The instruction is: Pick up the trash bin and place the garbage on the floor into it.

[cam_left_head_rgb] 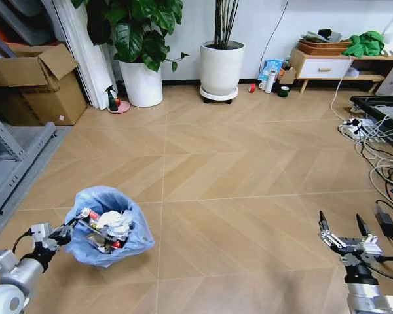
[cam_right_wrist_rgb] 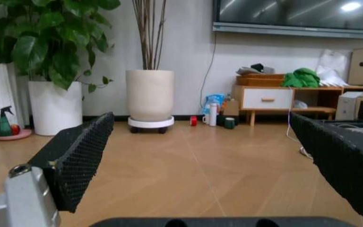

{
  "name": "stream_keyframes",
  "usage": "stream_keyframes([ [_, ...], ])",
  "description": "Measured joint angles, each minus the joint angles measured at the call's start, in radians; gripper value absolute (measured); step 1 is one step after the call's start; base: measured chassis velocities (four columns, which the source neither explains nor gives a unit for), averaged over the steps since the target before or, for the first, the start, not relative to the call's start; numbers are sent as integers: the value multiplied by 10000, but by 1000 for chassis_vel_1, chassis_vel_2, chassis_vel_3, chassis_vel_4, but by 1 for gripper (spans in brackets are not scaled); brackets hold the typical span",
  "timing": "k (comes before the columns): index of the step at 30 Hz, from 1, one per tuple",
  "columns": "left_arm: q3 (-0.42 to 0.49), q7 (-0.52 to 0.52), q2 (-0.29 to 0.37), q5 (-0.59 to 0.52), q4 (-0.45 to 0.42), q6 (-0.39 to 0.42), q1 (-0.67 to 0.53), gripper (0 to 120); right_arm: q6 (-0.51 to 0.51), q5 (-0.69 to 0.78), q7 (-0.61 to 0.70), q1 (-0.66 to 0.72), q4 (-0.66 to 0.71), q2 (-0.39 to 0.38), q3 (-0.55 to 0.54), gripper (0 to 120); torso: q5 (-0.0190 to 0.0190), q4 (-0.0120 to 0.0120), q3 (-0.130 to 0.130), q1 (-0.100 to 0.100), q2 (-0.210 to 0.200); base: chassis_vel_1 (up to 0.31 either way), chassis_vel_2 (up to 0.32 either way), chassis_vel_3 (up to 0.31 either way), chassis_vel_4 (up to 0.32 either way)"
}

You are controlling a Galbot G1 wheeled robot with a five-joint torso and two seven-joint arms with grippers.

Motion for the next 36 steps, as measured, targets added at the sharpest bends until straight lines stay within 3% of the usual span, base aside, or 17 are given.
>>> stream_keyframes([
  [6,190,-422,249,169,966,55,-383,0,-5,-6,2,-225,131,-70,78,100,0,-3,-1,-1,0,0,0,0,0],
  [9,381,-645,840,293,1366,281,-430,0,-1,-25,-10,-366,173,-174,121,100,7,-3,-3,-2,0,0,0,0,0],
  [15,485,-675,1347,333,1569,497,-346,0,3,-71,-16,-341,144,-232,81,100,4,-2,-3,-2,1,0,0,0,0],
  [21,438,-666,1458,354,1475,534,-243,0,0,-80,-17,-337,122,-238,59,100,0,-1,-3,-2,0,0,0,0,0],
  [29,442,-842,1271,336,758,543,-138,30,7,-69,-31,-333,111,-293,17,100,4,-2,-3,-2,0,0,0,0,0],
  [33,440,-896,1247,326,607,549,-81,38,18,-54,-32,-342,111,-323,17,100,3,-2,-3,-2,0,0,0,0,0],
  [35,378,-985,1242,303,372,549,34,55,64,-28,-33,-360,96,-381,29,100,5,-2,-3,-2,0,0,0,0,0],
  [36,378,-985,1242,303,372,549,34,55,64,-28,-33,-360,96,-381,29,100,5,-2,-3,-2,0,0,0,0,0],
])
